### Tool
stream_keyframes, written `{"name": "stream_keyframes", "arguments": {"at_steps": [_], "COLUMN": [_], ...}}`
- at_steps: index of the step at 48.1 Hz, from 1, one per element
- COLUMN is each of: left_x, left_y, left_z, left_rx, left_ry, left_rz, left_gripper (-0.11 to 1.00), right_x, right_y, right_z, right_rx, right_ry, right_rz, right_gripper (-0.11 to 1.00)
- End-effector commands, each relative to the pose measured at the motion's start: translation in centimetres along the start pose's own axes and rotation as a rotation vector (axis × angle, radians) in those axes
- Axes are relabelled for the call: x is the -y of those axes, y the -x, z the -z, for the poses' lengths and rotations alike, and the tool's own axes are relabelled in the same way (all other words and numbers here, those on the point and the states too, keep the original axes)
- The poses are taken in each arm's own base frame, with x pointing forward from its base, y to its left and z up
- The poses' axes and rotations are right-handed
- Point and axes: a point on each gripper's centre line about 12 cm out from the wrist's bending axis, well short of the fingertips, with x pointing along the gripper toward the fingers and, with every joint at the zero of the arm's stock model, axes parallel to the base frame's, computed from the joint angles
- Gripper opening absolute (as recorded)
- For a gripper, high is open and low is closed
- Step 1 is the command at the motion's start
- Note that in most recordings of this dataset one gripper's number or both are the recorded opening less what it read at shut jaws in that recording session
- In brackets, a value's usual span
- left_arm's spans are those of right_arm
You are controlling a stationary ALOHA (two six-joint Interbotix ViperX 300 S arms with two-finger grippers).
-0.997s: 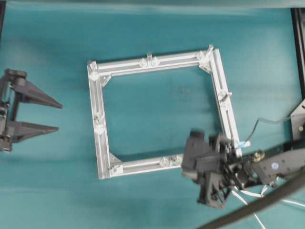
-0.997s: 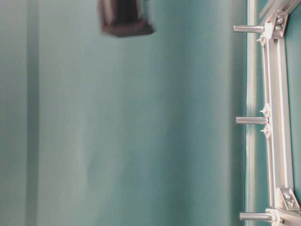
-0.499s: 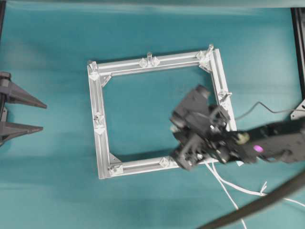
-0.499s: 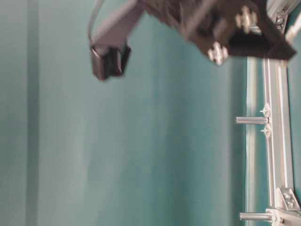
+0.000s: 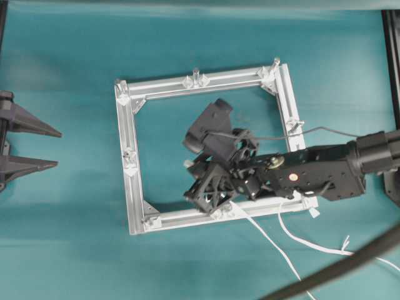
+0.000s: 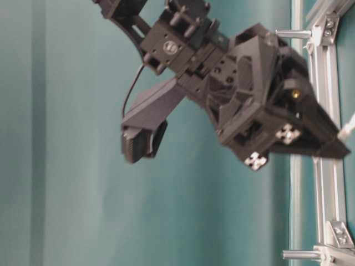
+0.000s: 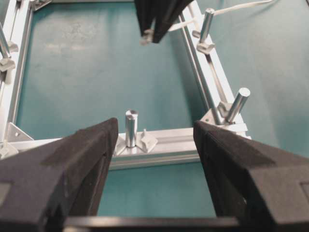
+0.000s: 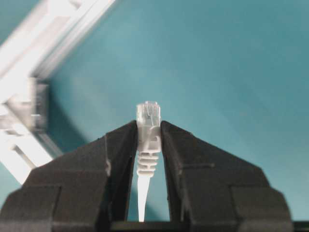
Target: Move the cable alternately left and right between 8 pins so it hooks onto each one.
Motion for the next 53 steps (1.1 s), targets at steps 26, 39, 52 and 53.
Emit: {"name": "stream_keyframes", "arguments": {"at_steps": [26,39,52,53], "left_x": [-0.1,0.0,0.0,0.0], "left_y": [-0.1,0.0,0.0,0.0], "left_z": [-0.5,-0.7,-0.8,-0.8], "left_rx": [0.011,0.016,0.019,0.017], "left_ry": [-0.008,-0.006,-0.005,-0.005], "left_rz": [-0.005,-0.004,-0.004,-0.004], "left_gripper": [0.66,0.66,0.66,0.66], "right_x": [-8.5,-11.2,-13.1,-13.3], "right_y": [1.8,3.1,1.3,1.1], "right_z": [3.3,4.1,3.9,3.8], "right_rx": [-0.041,-0.064,-0.058,-0.057], "right_ry": [0.052,0.025,0.032,0.036], "right_rz": [-0.172,-0.231,-0.247,-0.248], "right_gripper": [0.19,0.19,0.19,0.19]}}
